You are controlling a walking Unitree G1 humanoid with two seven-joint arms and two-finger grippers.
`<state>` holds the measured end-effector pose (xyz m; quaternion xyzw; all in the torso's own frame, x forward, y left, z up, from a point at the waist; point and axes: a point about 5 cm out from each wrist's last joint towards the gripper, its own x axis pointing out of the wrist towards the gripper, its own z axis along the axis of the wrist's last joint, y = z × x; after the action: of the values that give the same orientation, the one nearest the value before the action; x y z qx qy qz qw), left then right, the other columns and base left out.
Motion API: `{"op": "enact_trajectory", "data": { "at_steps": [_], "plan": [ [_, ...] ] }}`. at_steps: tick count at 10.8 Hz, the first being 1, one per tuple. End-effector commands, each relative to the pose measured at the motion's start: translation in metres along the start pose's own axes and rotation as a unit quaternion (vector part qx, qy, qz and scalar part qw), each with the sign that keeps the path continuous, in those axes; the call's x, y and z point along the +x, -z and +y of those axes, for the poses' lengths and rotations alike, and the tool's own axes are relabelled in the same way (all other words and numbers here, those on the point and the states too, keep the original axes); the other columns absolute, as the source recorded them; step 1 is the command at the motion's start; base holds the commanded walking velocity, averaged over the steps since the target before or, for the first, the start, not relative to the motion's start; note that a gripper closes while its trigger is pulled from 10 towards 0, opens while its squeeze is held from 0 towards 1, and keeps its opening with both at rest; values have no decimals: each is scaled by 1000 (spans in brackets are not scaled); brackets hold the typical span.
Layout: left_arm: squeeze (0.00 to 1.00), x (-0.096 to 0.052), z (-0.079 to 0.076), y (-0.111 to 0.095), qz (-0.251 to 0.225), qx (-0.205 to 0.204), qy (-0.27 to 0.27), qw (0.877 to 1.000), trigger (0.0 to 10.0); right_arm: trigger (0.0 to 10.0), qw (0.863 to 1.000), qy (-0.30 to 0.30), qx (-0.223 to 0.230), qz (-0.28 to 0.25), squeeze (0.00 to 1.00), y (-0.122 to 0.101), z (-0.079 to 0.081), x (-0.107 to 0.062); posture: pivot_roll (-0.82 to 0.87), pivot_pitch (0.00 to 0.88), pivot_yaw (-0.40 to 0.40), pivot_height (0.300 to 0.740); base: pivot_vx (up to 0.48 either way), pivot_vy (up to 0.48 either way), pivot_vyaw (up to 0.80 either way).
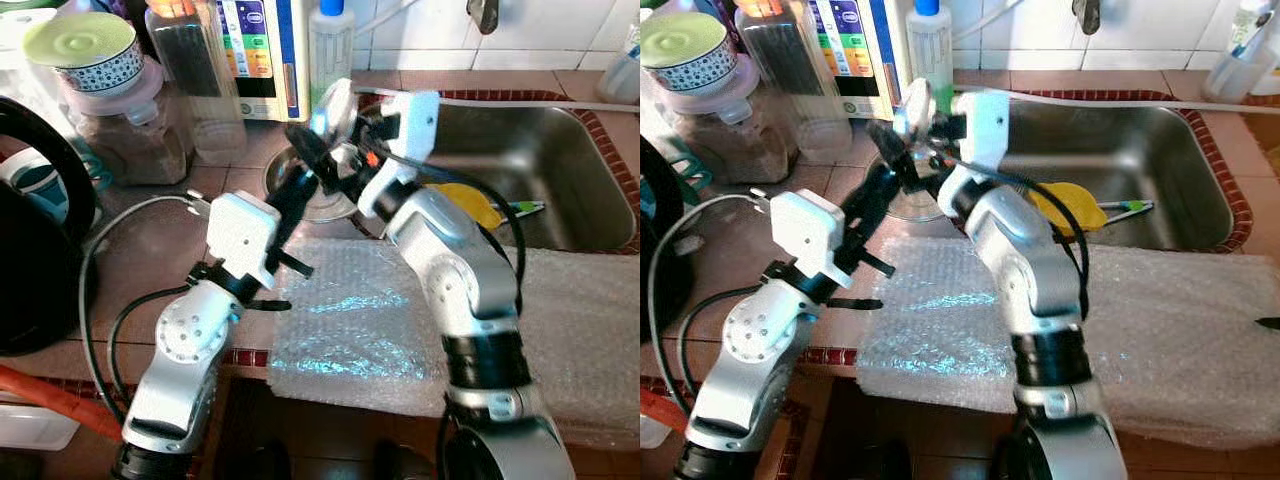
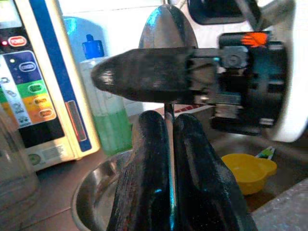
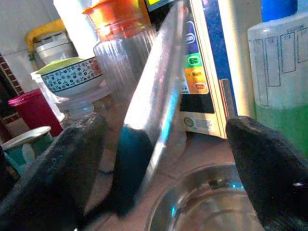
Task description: Kitchen organization
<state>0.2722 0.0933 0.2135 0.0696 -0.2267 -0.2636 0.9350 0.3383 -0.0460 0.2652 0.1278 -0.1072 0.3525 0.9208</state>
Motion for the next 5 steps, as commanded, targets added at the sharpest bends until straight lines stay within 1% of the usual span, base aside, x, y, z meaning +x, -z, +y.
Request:
{"op": "enact_trajectory", "data": {
  "at_steps": [1, 3, 5],
  "plan": [
    [0, 1, -5, -7, -21, 3, 18, 1000, 0, 0, 1000, -1, 14, 3, 0, 1, 3, 5, -68, 197, 62, 740, 0, 0, 0],
    [0, 2, -7, -7, -24, 0, 24, 999, 0, 0, 1000, 0, 16, 3, 0, 2, 6, 10, -68, 198, 61, 740, 0, 0, 0],
    [0, 2, -7, -6, -21, 2, 22, 1000, 0, 0, 1000, 12, 11, 3, 0, 2, 3, 12, -66, 198, 60, 740, 0, 0, 0]
  ]
}}
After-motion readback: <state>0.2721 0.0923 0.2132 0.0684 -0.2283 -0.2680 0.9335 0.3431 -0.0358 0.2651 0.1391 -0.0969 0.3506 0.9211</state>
